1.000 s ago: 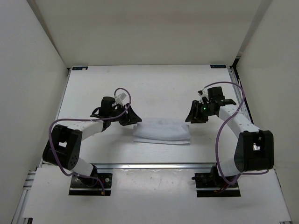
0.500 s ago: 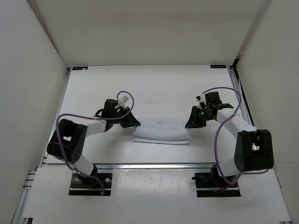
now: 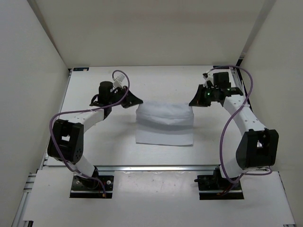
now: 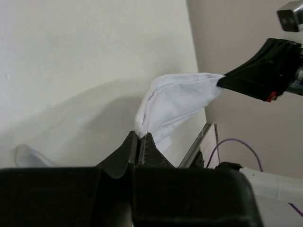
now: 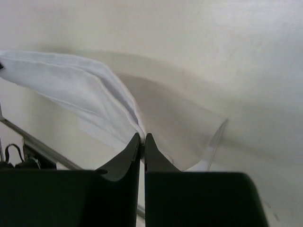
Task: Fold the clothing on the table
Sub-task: Fold the skirt
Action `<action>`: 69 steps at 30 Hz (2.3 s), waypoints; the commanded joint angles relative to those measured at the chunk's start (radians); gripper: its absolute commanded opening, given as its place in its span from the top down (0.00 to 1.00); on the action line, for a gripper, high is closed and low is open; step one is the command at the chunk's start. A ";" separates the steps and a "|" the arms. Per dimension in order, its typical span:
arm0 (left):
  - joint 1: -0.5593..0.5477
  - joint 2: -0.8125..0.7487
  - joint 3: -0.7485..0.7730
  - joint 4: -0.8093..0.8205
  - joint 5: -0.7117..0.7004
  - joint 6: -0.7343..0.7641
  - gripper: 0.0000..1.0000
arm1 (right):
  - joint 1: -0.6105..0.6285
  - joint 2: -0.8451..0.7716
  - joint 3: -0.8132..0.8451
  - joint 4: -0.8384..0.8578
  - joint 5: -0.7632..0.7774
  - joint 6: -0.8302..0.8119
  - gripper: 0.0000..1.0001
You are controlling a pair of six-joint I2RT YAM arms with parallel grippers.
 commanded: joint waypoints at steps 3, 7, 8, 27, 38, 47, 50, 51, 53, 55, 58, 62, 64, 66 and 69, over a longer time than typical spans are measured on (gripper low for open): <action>0.041 0.079 0.152 0.075 0.041 -0.051 1.00 | -0.050 0.125 0.167 0.014 -0.013 -0.050 1.00; 0.050 0.180 0.220 0.126 0.048 -0.078 1.00 | -0.067 0.224 0.269 0.047 -0.036 -0.054 1.00; 0.042 0.202 0.218 0.138 0.048 -0.086 1.00 | -0.066 0.246 0.285 0.055 -0.029 -0.065 1.00; 0.057 0.247 0.221 0.184 0.074 -0.118 1.00 | -0.069 0.265 0.250 0.182 -0.116 -0.059 1.00; 0.047 0.026 -0.119 0.176 0.059 -0.069 1.00 | -0.050 0.048 -0.071 0.123 -0.084 -0.071 1.00; -0.025 -0.149 -0.346 0.124 0.103 -0.071 0.67 | -0.079 -0.073 -0.217 -0.008 -0.094 -0.062 0.85; -0.059 -0.229 -0.406 0.100 0.162 -0.097 0.49 | -0.106 -0.122 -0.255 -0.074 -0.113 -0.064 0.73; -0.074 -0.272 -0.423 0.063 0.168 -0.092 0.47 | -0.103 -0.130 -0.272 -0.094 -0.101 -0.061 0.66; -0.078 -0.330 -0.437 -0.042 0.160 -0.048 0.46 | -0.093 -0.188 -0.283 -0.129 -0.085 -0.053 0.62; -0.039 -0.369 -0.446 -0.096 0.160 -0.016 0.44 | -0.077 -0.225 -0.271 -0.166 -0.079 -0.042 0.60; 0.001 -0.399 -0.437 -0.135 0.170 -0.005 0.49 | -0.060 -0.255 -0.237 -0.193 -0.073 -0.022 0.63; -0.002 -0.373 -0.411 -0.109 0.140 -0.009 0.49 | -0.038 -0.233 -0.208 -0.149 -0.075 -0.001 0.69; 0.002 -0.303 -0.391 -0.039 0.133 -0.043 0.49 | -0.027 -0.194 -0.215 -0.039 -0.093 0.044 0.76; -0.010 -0.225 -0.336 0.038 0.149 -0.080 0.49 | -0.001 -0.115 -0.218 0.051 -0.114 0.077 0.81; -0.041 -0.096 -0.245 0.148 0.150 -0.156 0.49 | 0.037 -0.009 -0.195 0.162 -0.153 0.128 0.85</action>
